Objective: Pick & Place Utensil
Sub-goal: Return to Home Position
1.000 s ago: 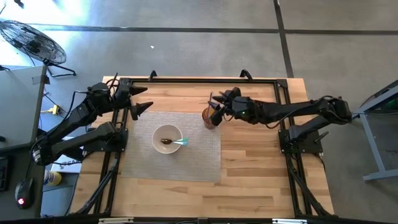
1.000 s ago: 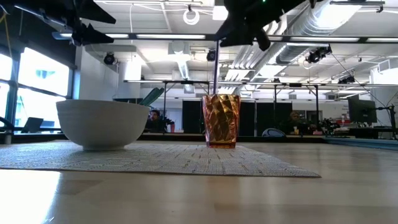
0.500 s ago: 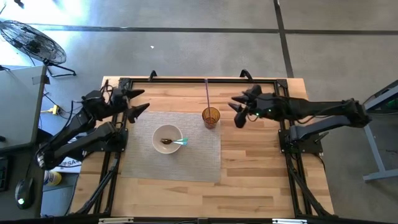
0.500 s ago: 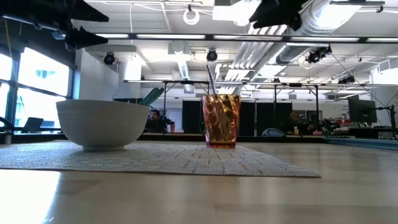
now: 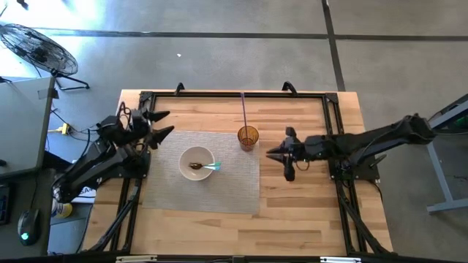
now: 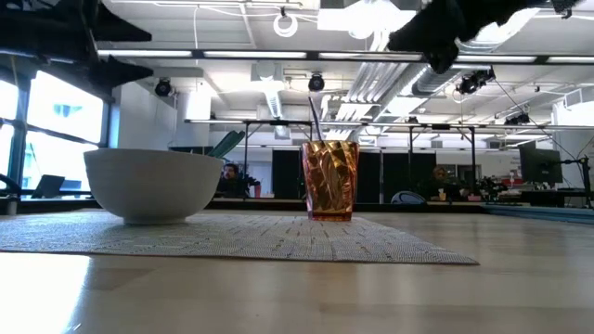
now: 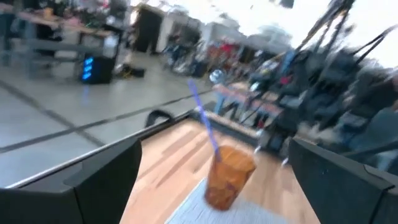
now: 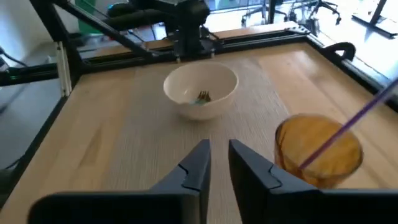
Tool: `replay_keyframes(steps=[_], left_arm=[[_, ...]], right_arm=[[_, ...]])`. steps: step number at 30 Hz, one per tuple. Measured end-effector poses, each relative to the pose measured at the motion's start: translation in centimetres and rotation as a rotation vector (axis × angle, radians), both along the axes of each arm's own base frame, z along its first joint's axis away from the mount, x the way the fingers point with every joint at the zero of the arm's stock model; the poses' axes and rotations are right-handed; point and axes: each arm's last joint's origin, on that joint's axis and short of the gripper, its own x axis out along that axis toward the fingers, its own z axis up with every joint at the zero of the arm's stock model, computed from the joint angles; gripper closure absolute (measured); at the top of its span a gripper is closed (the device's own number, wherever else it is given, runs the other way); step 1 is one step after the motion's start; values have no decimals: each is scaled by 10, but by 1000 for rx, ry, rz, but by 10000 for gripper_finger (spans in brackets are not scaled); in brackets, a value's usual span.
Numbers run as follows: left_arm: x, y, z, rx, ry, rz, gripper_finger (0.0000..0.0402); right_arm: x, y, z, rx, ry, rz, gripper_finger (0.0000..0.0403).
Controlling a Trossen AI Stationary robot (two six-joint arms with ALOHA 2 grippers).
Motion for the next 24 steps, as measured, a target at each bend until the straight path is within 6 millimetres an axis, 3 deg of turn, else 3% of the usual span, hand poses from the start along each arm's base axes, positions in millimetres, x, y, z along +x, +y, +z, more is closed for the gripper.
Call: replay_keyframes(steps=[7, 16, 24], left_arm=[[12, 6, -23, -34, -35, 8, 2], [23, -1, -43, -45, 16, 71, 2], [27, -14, -47, 14, 61, 82, 2]], right_arm=[[-36, -6, -41, -3, -159, 22, 397], [-83, -13, -86, 18, -314, 31, 399], [-104, -15, -96, 40, -341, 44, 401]])
